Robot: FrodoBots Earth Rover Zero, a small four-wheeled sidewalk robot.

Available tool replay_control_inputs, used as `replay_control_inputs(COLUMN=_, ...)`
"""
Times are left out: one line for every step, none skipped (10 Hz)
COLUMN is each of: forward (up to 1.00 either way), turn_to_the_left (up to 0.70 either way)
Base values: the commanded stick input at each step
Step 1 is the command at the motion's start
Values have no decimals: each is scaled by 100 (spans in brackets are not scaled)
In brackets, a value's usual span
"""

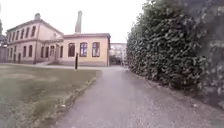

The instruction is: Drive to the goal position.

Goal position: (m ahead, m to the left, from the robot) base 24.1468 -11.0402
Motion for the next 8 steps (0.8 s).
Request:
replay_control_inputs(forward=85, turn_to_the_left=1)
replay_control_inputs(forward=85, turn_to_the_left=-7)
replay_control_inputs(forward=85, turn_to_the_left=-19)
replay_control_inputs(forward=85, turn_to_the_left=-33)
replay_control_inputs(forward=85, turn_to_the_left=-19)
replay_control_inputs(forward=85, turn_to_the_left=1)
replay_control_inputs(forward=85, turn_to_the_left=1)
replay_control_inputs(forward=85, turn_to_the_left=1)
